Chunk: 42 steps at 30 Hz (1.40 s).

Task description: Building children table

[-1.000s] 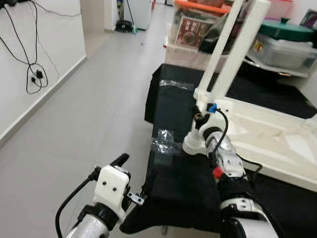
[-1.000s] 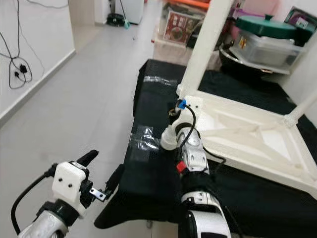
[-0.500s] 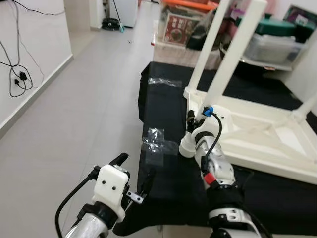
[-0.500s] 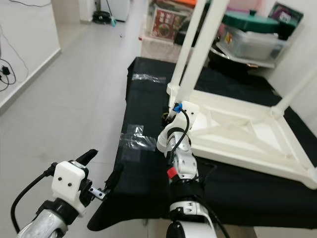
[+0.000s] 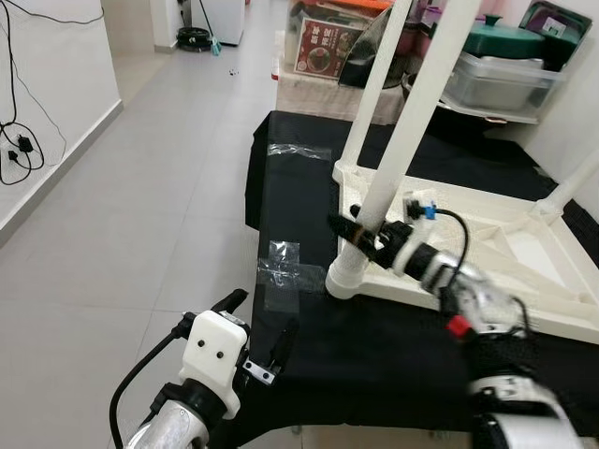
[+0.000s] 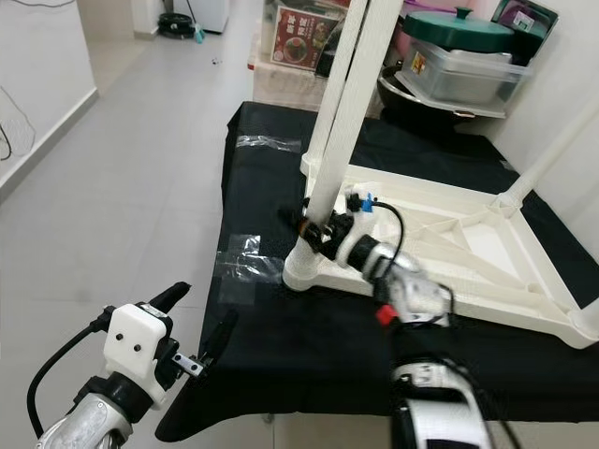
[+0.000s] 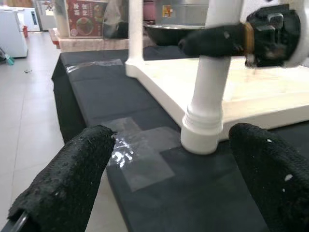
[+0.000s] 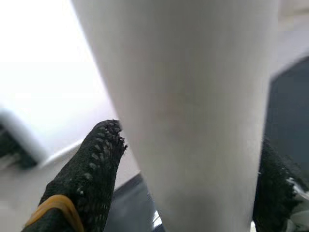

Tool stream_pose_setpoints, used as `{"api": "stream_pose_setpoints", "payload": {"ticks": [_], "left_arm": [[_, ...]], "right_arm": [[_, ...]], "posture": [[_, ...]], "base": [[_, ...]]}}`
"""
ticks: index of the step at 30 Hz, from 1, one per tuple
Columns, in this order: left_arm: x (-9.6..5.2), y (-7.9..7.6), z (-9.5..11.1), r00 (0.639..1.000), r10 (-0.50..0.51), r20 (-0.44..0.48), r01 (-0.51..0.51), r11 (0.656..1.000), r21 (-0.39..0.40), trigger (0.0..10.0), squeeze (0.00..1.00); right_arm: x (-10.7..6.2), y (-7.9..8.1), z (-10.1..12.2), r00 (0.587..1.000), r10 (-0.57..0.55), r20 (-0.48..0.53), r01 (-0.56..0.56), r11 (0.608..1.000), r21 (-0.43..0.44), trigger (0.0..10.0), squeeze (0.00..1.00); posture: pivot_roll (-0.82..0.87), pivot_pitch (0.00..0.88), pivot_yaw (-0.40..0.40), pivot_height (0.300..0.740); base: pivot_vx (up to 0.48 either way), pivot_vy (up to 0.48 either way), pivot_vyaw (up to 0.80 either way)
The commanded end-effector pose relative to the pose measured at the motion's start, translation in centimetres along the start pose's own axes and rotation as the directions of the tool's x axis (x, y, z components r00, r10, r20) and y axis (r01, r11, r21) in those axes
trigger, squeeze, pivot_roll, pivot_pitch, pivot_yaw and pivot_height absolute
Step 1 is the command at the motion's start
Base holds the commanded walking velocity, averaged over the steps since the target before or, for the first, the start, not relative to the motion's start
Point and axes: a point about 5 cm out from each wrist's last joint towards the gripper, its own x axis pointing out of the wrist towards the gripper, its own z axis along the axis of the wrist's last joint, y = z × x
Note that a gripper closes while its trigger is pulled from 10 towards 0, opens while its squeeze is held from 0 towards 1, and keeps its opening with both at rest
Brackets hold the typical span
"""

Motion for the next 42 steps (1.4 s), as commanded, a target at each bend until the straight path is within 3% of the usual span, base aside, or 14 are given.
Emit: {"api": "stream_pose_setpoints", "payload": {"ticks": [1, 7, 8, 10, 16, 22, 23, 24, 26, 28, 34, 35, 41, 42], "left_arm": [[0.0, -0.2, -0.2, 1.0, -0.002, -0.005, 0.002, 1.0, -0.003, 10.0, 0.0], [-0.1, 0.0, -0.2, 1.0, -0.003, -0.007, 0.003, 1.0, 0.007, 10.0, 0.0], [-0.1, 0.0, -0.2, 1.0, -0.003, -0.007, 0.003, 1.0, 0.007, 10.0, 0.0], [-0.1, 0.0, -0.2, 1.0, -0.002, -0.007, 0.002, 1.0, 0.006, 10.0, 0.0], [-0.2, -0.1, -0.3, 1.0, -0.005, -0.013, 0.005, 1.0, 0.003, 10.0, 0.0], [-0.1, -0.2, -0.3, 1.0, -0.012, -0.013, 0.012, 1.0, -0.003, 10.0, 0.0], [0.0, -0.2, -0.4, 1.0, -0.013, -0.013, 0.013, 1.0, -0.013, 10.0, 0.0], [0.0, -0.2, -0.4, 1.0, -0.013, -0.013, 0.013, 1.0, -0.013, 10.0, 0.0], [0.1, -0.2, -0.4, 1.0, -0.011, -0.013, 0.011, 1.0, -0.021, 10.0, 0.0], [0.2, -0.2, -0.4, 1.0, -0.017, -0.01, 0.017, 1.0, -0.009, 10.0, 0.0], [0.2, -0.3, -0.3, 1.0, -0.025, -0.007, 0.025, 1.0, 0.002, 10.0, 0.0], [0.1, -0.2, -0.3, 1.0, -0.02, -0.009, 0.02, 1.0, 0.004, 10.0, 0.0], [0.1, -0.1, -0.4, 1.0, -0.016, -0.012, 0.016, 1.0, 0.004, 10.0, 0.0], [0.1, -0.1, -0.4, 1.0, -0.016, -0.011, 0.016, 1.0, 0.003, 10.0, 0.0]], "right_arm": [[1.4, 1.0, -0.6, 0.987, 0.151, -0.046, -0.151, 0.988, 0.016, 10.0, 0.0], [3.2, 1.3, 0.1, 0.974, 0.218, -0.065, -0.22, 0.975, -0.026, 10.0, 0.0], [3.7, 1.2, 0.1, 0.98, 0.187, -0.067, -0.19, 0.981, -0.045, 2.4, 0.0], [4.1, 0.9, 0.1, 0.988, 0.142, -0.062, -0.145, 0.988, -0.045, 0.0, 0.0], [3.8, 1.5, -1.0, 0.989, 0.143, -0.037, -0.146, 0.986, -0.081, 0.0, 0.0], [4.2, -1.3, -0.8, 0.903, -0.428, 0.047, 0.43, 0.899, -0.077, 0.0, 0.0], [1.7, -3.4, -1.6, 0.575, -0.816, 0.059, 0.816, 0.577, 0.032, 0.0, 0.0], [1.7, -3.4, -1.6, 0.575, -0.816, 0.059, 0.816, 0.577, 0.032, 0.0, 0.0], [-0.6, -3.6, -2.6, 0.285, -0.958, 0.032, 0.957, 0.286, 0.038, 0.0, 0.0], [-0.2, -2.1, -3.8, 0.191, -0.982, 0.004, 0.977, 0.191, 0.093, 0.0, 0.0], [2.1, 0.2, -4.7, 0.228, -0.974, -0.013, 0.957, 0.222, 0.187, 0.0, 0.0], [4.3, 0.8, -3.8, 0.368, -0.928, 0.053, 0.89, 0.368, 0.267, 10.0, 1.0], [5.5, 1.1, -2.0, 0.42, -0.897, 0.138, 0.85, 0.443, 0.285, 10.0, 1.0], [5.5, 0.9, -1.2, 0.431, -0.887, 0.166, 0.844, 0.461, 0.273, 10.0, 0.0]], "posture": [[0.17, 0.02, -0.161, 0.74], [0.18, 0.024, -0.157, 0.74], [0.18, 0.028, -0.158, 0.74], [0.18, 0.028, -0.158, 0.74], [0.17, 0.025, -0.144, 0.74], [0.16, 0.025, -0.141, 0.74], [0.15, 0.024, -0.144, 0.74], [0.15, 0.024, -0.144, 0.74], [0.15, 0.024, -0.139, 0.74], [0.15, 0.021, -0.139, 0.74], [0.17, 0.022, -0.148, 0.74], [0.17, 0.025, -0.15, 0.74], [0.17, 0.026, -0.149, 0.74], [0.16, 0.03, -0.148, 0.74]], "base": [[0.0, 0.0, 0.0], [0.0, 0.0, 0.0], [0.0, 0.0, 0.0], [0.0, 0.0, 0.0], [0.0, 0.0, 0.0], [0.0, 0.0, 0.0], [0.0, 0.0, 0.0], [0.0, 0.0, 0.0], [0.0, 0.0, 0.0], [0.0, 0.0, 0.0], [0.0, 0.0, 0.0], [0.0, 0.0, 0.0], [0.0, 0.0, 0.0], [0.0, 0.0, 0.0]]}}
